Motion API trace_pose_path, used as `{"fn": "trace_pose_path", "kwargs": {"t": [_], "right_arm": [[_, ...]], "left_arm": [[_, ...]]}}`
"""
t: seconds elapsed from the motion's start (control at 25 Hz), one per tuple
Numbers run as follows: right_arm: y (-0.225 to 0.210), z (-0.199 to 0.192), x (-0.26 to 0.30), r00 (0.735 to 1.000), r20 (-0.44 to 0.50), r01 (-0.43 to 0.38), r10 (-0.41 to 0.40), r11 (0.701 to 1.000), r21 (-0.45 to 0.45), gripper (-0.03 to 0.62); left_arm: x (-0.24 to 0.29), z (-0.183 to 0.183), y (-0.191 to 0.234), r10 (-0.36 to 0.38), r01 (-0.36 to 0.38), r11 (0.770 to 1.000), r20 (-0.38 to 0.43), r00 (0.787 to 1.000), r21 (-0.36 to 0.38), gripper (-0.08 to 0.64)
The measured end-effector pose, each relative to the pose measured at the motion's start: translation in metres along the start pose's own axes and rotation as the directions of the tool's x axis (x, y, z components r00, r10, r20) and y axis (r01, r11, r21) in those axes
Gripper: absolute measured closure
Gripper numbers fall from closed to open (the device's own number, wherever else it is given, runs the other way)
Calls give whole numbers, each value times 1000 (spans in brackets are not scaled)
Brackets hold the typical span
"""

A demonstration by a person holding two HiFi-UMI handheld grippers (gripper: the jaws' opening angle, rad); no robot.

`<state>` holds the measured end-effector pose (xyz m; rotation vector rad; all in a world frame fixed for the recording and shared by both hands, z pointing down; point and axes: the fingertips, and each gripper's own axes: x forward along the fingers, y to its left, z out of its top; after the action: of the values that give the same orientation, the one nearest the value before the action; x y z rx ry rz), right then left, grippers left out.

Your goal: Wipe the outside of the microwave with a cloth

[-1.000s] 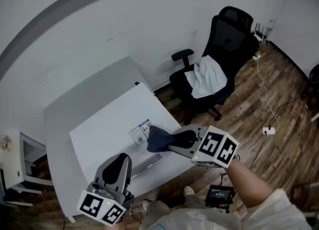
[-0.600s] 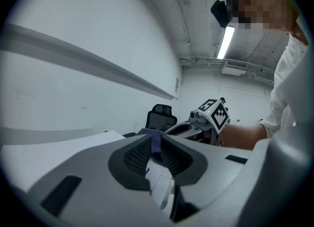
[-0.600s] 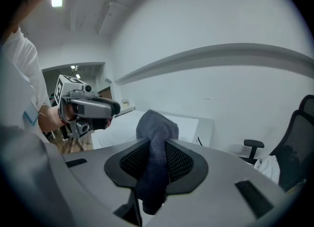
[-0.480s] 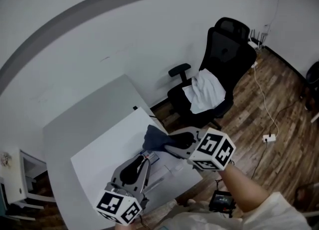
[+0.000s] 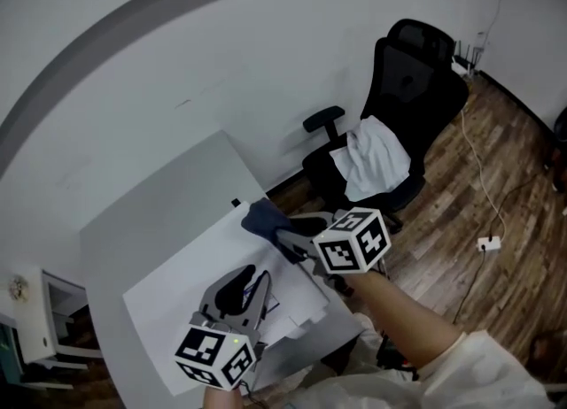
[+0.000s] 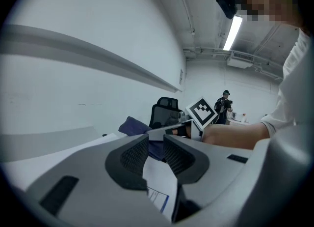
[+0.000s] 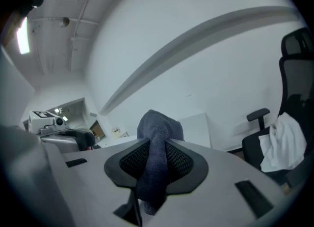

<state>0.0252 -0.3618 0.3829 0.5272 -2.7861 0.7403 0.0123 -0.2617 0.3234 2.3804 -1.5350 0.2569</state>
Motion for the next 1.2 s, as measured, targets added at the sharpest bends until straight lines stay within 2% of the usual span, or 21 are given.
{"fn": "trace_pose_path", "kwargs": {"t": [0.2,0.32,0.44,0.68,0.8,0.96,1.08,1.2], "right_arm": [[-32,-6,37,998,-46,-44,47,997,62,488],[-49,-10,48,994,-55,-91,99,987,130,488],[-54,-19,61,985,-60,-144,159,968,204,488],[-56,-29,79,979,-12,-186,202,921,342,488],[-66,-39,84,979,-3,-185,203,896,403,488],[-83,-67,94,979,-96,-126,182,898,421,488],[-88,-78,96,975,-95,-134,201,874,468,488],[-79,-72,87,973,-81,-158,218,875,457,491]], "left_arm": [[38,4,19,90,-90,996,-71,993,-4,457],[50,3,24,132,-136,990,-101,986,-26,456],[61,0,27,160,-168,985,-120,980,-52,456],[74,4,38,224,-236,969,-153,962,-66,456],[81,1,41,230,-244,968,-175,957,-64,456],[85,-4,40,217,-234,969,-191,957,-76,456],[88,-10,39,198,-217,973,-200,960,-82,456],[88,-12,39,190,-213,973,-217,957,-88,455]]}}
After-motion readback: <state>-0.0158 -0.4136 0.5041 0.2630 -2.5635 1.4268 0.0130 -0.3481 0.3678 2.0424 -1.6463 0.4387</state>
